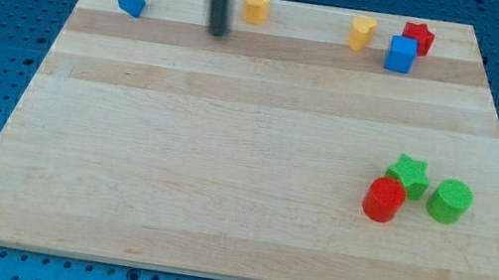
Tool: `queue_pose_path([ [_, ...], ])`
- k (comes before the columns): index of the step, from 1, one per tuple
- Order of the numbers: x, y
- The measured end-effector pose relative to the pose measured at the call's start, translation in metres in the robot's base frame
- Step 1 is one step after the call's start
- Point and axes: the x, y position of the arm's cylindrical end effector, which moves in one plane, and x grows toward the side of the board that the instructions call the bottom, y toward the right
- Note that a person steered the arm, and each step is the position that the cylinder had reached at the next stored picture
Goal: Move the yellow hexagon to the left of the blue cube
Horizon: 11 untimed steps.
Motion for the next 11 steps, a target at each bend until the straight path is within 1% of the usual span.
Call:
queue_pose_path([
  [1,-0.033,-0.026],
  [2,-0.053,0.036],
  [3,-0.056,0.093],
  [4,-0.075,0.048],
  [5,-0.087,0.077],
  [6,-0.078,0.127],
  [7,-0.033,0.180],
  [8,-0.030,0.201],
  [9,-0.030,0.177],
  [10,0.006,0.138],
  [11,0.043,0.181],
])
